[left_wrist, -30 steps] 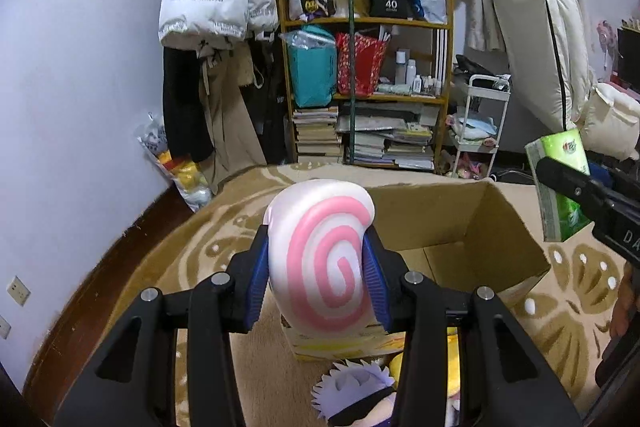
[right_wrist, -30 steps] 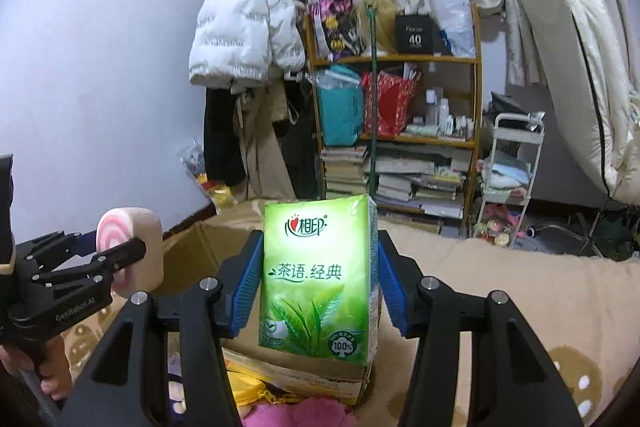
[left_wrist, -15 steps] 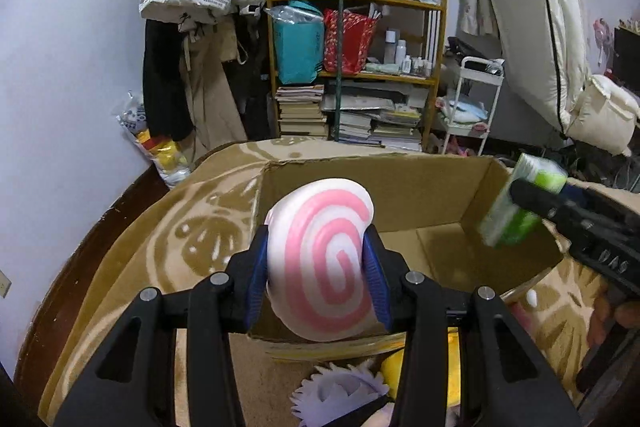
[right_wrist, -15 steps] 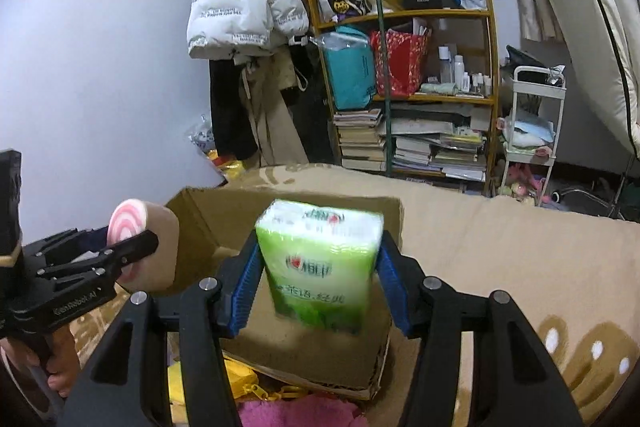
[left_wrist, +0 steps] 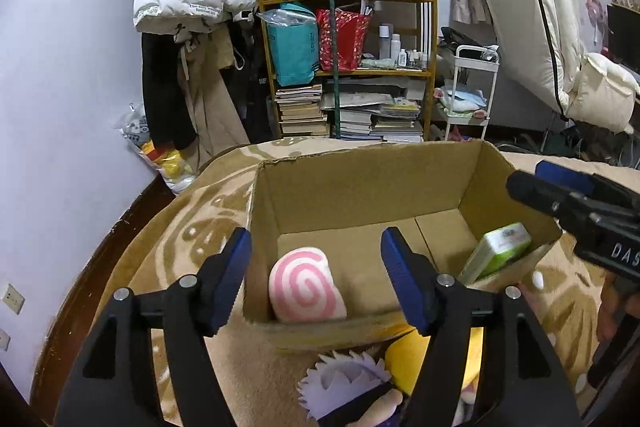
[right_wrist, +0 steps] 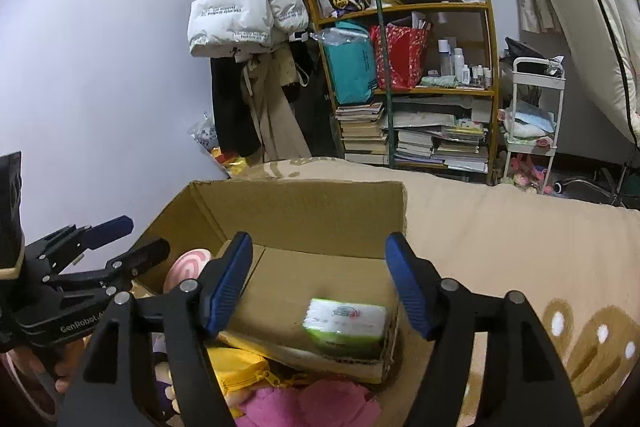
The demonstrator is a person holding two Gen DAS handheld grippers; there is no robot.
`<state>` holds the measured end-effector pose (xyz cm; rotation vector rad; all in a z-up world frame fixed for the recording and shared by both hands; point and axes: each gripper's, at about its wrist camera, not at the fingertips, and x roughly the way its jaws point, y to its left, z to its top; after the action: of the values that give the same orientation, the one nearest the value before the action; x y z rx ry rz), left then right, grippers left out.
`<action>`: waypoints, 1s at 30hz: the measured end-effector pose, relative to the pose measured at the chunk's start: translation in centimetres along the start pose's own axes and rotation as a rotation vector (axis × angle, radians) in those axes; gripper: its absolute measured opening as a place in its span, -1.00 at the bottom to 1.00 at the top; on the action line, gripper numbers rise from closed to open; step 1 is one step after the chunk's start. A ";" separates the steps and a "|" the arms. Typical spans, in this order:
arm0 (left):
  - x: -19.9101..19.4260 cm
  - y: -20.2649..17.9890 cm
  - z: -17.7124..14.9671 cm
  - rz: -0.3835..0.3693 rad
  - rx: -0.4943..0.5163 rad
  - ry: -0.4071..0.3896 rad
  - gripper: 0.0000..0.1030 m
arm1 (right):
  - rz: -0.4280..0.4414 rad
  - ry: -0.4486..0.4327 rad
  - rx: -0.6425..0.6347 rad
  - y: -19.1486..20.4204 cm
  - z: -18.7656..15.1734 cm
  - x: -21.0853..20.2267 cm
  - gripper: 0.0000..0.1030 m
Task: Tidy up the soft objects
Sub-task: 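Withdraw both open grippers from the box toward the remaining plush pile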
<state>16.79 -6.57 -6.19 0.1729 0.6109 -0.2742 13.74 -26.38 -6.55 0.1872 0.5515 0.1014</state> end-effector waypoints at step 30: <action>-11.1 3.1 -4.4 0.045 -0.132 0.057 0.85 | -0.074 -0.052 0.015 2.7 -2.1 -11.0 1.00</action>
<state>6.67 -0.34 -2.96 0.0672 0.6790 -0.1853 3.20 -24.98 -2.19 0.1830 0.5067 0.0203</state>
